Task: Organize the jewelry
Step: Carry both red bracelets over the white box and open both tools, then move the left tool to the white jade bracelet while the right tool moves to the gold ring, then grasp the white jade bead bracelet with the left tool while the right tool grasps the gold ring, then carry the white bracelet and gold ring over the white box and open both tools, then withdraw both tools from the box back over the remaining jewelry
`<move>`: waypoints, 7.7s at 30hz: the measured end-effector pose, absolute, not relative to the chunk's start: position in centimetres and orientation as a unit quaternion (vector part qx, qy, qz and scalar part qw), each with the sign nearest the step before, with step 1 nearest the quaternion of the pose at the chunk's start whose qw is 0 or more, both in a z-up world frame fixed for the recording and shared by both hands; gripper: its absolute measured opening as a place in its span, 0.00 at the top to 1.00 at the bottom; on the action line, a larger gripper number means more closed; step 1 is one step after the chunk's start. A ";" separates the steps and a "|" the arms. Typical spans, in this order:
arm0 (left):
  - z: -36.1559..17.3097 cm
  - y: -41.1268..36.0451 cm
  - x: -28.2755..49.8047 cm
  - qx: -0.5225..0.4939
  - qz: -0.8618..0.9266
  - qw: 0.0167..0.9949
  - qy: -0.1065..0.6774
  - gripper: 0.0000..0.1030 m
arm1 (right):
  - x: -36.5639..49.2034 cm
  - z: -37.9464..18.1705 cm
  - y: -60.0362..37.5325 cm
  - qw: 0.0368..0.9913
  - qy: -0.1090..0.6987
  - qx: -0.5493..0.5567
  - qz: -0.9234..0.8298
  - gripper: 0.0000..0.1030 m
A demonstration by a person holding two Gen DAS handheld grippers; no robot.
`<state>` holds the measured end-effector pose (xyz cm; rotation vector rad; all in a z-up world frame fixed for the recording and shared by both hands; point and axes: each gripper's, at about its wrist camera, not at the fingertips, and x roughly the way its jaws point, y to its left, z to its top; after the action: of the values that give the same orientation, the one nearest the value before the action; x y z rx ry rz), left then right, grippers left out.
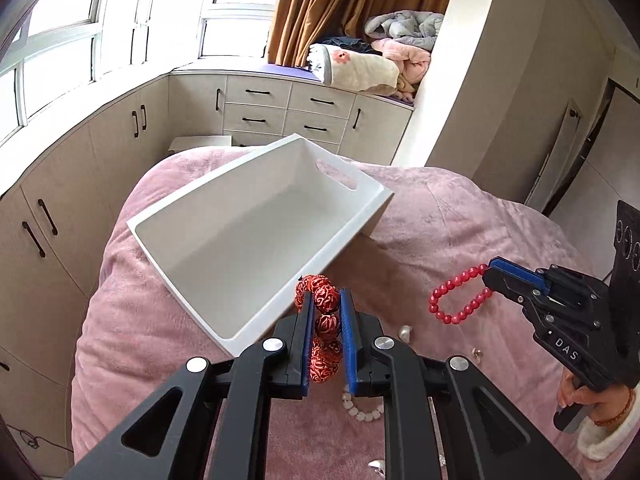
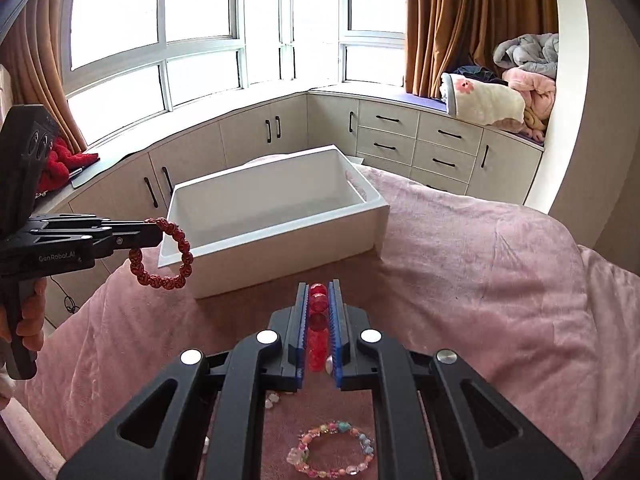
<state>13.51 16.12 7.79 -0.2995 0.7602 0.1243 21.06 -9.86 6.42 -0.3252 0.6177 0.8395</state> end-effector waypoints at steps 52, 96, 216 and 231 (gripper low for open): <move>11.3 9.5 16.4 -0.047 0.240 0.921 0.302 0.10 | 27.4 12.2 -8.1 0.897 0.232 -0.067 0.371 0.15; -7.0 7.3 14.4 -0.068 0.115 0.849 0.511 0.10 | 21.4 -9.3 -24.0 0.900 0.351 -0.140 0.216 0.25; 8.1 23.7 22.6 -0.081 0.225 0.901 0.361 0.53 | 29.1 9.2 6.7 0.837 0.304 -0.111 0.441 0.71; 17.7 17.6 15.7 -0.057 0.218 0.935 0.273 0.34 | 19.6 18.6 -0.9 0.875 0.149 -0.159 0.432 0.37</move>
<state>15.72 17.63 17.73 -0.1174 0.5587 0.4452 19.59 -0.87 18.58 -0.3322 0.3108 0.9013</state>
